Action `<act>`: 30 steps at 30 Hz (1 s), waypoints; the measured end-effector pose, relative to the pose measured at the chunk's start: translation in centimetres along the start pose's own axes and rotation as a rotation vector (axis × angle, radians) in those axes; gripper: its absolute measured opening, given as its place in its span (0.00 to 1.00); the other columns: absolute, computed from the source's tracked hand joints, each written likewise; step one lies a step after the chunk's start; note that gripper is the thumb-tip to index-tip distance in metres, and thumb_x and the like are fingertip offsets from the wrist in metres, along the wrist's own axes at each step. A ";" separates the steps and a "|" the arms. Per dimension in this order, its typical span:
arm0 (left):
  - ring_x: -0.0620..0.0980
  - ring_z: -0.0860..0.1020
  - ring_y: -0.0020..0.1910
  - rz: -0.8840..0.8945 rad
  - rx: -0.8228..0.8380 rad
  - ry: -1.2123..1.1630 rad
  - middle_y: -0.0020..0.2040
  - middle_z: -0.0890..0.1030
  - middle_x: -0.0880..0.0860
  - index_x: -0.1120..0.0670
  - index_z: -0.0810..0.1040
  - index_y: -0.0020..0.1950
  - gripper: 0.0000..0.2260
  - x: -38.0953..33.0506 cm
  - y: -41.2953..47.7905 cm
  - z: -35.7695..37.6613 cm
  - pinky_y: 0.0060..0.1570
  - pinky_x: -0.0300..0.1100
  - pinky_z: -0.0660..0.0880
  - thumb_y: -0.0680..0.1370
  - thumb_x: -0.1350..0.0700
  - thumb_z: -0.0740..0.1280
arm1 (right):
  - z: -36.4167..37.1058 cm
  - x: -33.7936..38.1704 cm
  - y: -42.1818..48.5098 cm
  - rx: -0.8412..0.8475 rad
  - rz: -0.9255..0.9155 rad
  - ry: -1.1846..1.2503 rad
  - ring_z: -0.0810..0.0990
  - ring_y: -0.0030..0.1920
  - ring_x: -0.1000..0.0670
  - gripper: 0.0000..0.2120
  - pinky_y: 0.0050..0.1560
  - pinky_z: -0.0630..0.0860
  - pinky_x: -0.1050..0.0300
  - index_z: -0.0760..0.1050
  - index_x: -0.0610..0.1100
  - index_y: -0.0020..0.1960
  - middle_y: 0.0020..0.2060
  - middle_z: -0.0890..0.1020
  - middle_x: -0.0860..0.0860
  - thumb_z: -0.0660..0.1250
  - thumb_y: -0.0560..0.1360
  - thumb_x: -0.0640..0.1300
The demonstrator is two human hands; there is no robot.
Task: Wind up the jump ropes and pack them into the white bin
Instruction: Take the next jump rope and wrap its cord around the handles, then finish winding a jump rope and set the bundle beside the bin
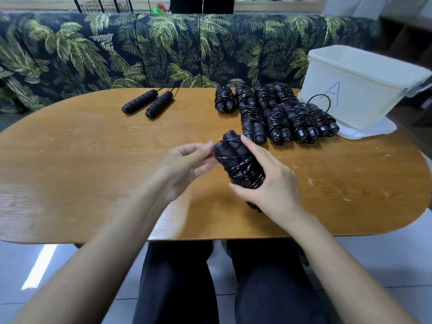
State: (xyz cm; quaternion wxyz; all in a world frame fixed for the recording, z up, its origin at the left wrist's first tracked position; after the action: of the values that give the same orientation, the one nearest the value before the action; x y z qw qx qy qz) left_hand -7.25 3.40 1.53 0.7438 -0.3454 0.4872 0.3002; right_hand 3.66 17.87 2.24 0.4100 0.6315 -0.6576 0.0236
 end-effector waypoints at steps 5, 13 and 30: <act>0.49 0.81 0.52 0.265 -0.179 0.162 0.51 0.84 0.56 0.58 0.81 0.56 0.12 0.6 0.2 3.3 0.54 0.44 0.79 0.80 0.52 0.64 | 1.1 0.0 0.4 0.042 0.143 -0.180 0.80 0.57 0.47 0.43 0.51 0.74 0.54 0.57 0.58 0.74 0.65 0.76 0.59 0.76 0.66 0.54; 0.49 0.82 0.43 0.086 -0.182 0.032 0.43 0.85 0.56 0.59 0.83 0.45 0.06 0.5 3.0 2.9 0.44 0.40 0.80 0.77 0.57 0.69 | 1.2 -1.7 0.5 0.035 0.323 0.274 0.76 0.57 0.63 0.37 0.56 0.71 0.64 0.68 0.55 0.65 0.56 0.77 0.64 0.81 0.61 0.48; 0.47 0.82 0.46 0.145 -0.082 0.151 0.46 0.85 0.53 0.55 0.82 0.51 0.12 -1.3 6.3 2.9 0.49 0.43 0.78 0.77 0.48 0.67 | 4.9 -4.0 1.9 0.233 0.607 0.833 0.83 0.53 0.49 0.19 0.55 0.80 0.53 0.74 0.49 0.60 0.52 0.84 0.51 0.70 0.73 0.55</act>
State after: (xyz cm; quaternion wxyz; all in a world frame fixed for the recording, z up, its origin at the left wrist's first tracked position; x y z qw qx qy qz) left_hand -11.08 9.24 2.16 0.6668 -0.3609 0.5527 0.3459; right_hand -1.03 18.81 -2.40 0.5386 0.3911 -0.5851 0.4632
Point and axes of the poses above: each hand's wrist, its own y-axis towards the middle knuckle, its own z-axis out of the palm, x = y × z, the point moved 5 cm from there along y, towards the middle knuckle
